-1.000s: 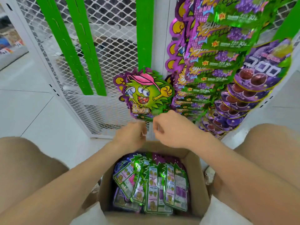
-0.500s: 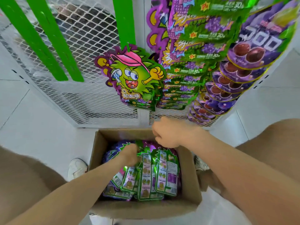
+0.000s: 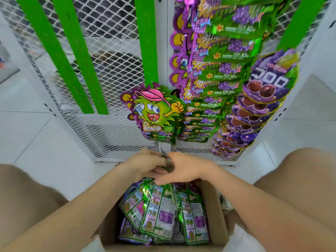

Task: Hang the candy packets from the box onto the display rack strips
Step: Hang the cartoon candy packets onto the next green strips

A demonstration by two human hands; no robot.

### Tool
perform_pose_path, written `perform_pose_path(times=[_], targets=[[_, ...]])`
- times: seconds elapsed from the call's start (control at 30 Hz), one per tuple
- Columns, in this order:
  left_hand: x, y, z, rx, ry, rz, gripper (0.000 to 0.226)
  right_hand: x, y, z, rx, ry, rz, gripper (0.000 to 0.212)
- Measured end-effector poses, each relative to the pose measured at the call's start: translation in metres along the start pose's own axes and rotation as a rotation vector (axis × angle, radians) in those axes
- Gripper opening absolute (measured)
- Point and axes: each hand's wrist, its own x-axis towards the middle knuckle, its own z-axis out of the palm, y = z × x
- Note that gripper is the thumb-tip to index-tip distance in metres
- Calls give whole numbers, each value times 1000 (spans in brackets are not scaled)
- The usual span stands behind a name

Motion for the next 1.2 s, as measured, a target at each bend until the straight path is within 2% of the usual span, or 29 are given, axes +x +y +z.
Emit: perform_pose_path(times=[0.1, 0.13, 0.17, 0.2, 0.27, 0.3, 0.4, 0.47, 0.53, 0.63, 0.7, 0.77, 0.9, 1.0, 1.13, 1.2], targets=[[-22, 21, -13, -105, -18, 107, 35, -9, -15, -6, 142, 211, -73, 17], [-28, 29, -18, -79, -29, 165, 35, -14, -20, -11, 134, 257, -71, 10], [-33, 36, -22, -13, 5, 246, 32, -19, -25, -19, 95, 285, -68, 16], [-37, 44, -26, 84, 112, 354, 29, -23, -28, -25, 60, 303, -50, 27], [-39, 57, -34, 265, 430, 597, 17, -30, -29, -36, 63, 357, -3, 41], [-40, 63, -37, 293, 533, 703, 17, -31, -29, -39, 82, 410, -13, 38], [-36, 79, -51, 346, 554, 868, 63, -33, -35, -49, 53, 636, -65, 13], [-36, 94, -59, 360, 510, 883, 83, -35, -43, -56, 27, 788, -106, 12], [-35, 112, -64, 305, 443, 883, 86, -36, -50, -64, 13, 921, -158, 16], [-34, 133, -67, 85, 360, 869, 70, -34, -62, -76, 3, 1134, -240, 22], [-36, 142, -71, 17, 355, 846, 50, -29, -70, -85, 5, 1220, -298, 25], [-36, 148, -76, 16, 349, 824, 29, -23, -79, -93, 6, 1241, -335, 24], [-46, 151, -89, 16, 257, 724, 50, -7, -92, -105, 29, 1247, -339, 27], [-51, 146, -91, 6, 237, 765, 20, -1, -101, -109, 70, 1245, -299, 33], [-52, 138, -92, 57, 211, 884, 53, 0, -108, -106, 87, 1270, -218, 39], [-54, 136, -94, 43, 178, 878, 67, 0, -111, -105, 88, 1273, -203, 36]])
